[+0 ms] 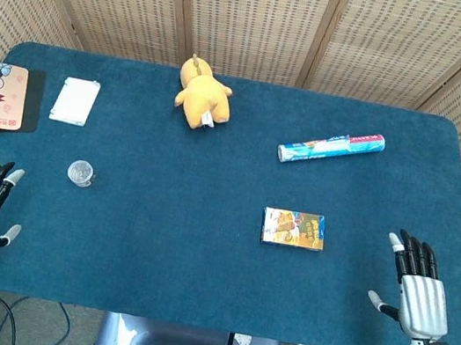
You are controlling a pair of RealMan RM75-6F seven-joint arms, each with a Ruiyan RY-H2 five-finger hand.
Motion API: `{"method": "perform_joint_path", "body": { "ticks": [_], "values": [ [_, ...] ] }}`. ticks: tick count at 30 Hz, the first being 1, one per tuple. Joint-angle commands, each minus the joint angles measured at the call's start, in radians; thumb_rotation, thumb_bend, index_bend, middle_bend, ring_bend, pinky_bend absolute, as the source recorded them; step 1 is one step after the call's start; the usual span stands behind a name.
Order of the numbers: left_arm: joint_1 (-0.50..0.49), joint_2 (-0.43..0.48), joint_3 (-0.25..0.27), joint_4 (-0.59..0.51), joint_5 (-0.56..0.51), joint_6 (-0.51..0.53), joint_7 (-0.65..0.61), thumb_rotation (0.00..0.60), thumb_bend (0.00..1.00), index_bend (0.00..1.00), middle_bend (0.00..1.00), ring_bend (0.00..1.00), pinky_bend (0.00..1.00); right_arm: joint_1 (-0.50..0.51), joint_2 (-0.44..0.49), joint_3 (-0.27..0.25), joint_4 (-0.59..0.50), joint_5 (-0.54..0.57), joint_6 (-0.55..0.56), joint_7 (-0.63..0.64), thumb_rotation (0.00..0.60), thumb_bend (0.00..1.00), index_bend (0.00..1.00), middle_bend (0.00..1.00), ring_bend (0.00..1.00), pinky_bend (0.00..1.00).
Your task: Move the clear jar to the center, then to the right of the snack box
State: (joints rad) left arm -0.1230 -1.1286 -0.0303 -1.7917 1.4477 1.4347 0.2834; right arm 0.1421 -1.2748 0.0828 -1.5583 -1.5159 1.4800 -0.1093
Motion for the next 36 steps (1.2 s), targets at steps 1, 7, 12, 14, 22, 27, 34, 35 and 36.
{"method": "perform_joint_path", "body": {
  "ticks": [1,7,12,14,22,27,34,35,36],
  "values": [
    [0.0,-0.001,0.0,0.001,-0.001,-0.001,0.0,0.6,0.28,0.0,0.0,0.0,0.0,0.0,0.0,0.0,0.001,0.001,-0.001,0.0,0.6,0.0,0.0,0.0,0.0,0.0],
    [-0.001,-0.002,-0.001,0.004,-0.003,-0.002,0.0,0.6,0.28,0.0,0.0,0.0,0.0,0.001,0.0,0.0,0.004,0.004,-0.006,0.002,0.6,0.0,0.0,0.0,0.0,0.0],
    [-0.002,-0.003,-0.002,0.006,-0.005,-0.003,-0.006,0.6,0.28,0.0,0.0,0.0,0.0,0.003,-0.001,0.0,0.003,0.003,-0.008,0.002,0.6,0.0,0.0,0.0,0.0,0.0],
    [-0.004,-0.004,-0.004,0.008,-0.008,-0.007,-0.007,0.6,0.28,0.0,0.0,0.0,0.0,0.004,-0.002,0.001,0.003,0.003,-0.009,0.0,0.6,0.0,0.0,0.0,0.0,0.0],
    [-0.008,-0.006,-0.004,0.007,-0.015,-0.014,0.0,0.6,0.28,0.0,0.0,0.0,0.0,0.004,-0.003,0.001,0.005,0.007,-0.011,-0.001,0.6,0.0,0.0,0.0,0.0,0.0],
    [-0.01,-0.009,-0.01,0.009,-0.029,-0.018,0.002,0.6,0.26,0.0,0.0,0.0,0.0,0.006,-0.004,-0.002,0.008,0.008,-0.019,-0.001,0.6,0.0,0.0,0.0,0.0,0.0],
    [-0.025,-0.012,-0.037,0.032,-0.074,-0.038,-0.026,0.6,0.22,0.0,0.0,0.0,0.0,0.006,-0.001,0.0,0.005,0.011,-0.021,0.008,0.6,0.0,0.0,0.0,0.0,0.0],
    [-0.029,-0.011,-0.042,0.036,-0.081,-0.042,-0.026,0.6,0.22,0.0,0.0,0.0,0.0,0.006,0.0,0.0,0.005,0.011,-0.02,0.01,0.6,0.0,0.0,0.0,0.0,0.0],
    [-0.036,-0.01,-0.05,0.042,-0.092,-0.051,-0.027,0.6,0.22,0.0,0.0,0.0,0.0,0.006,0.001,0.001,0.005,0.012,-0.021,0.011,0.6,0.0,0.0,0.0,0.0,0.0]
  ]
}}
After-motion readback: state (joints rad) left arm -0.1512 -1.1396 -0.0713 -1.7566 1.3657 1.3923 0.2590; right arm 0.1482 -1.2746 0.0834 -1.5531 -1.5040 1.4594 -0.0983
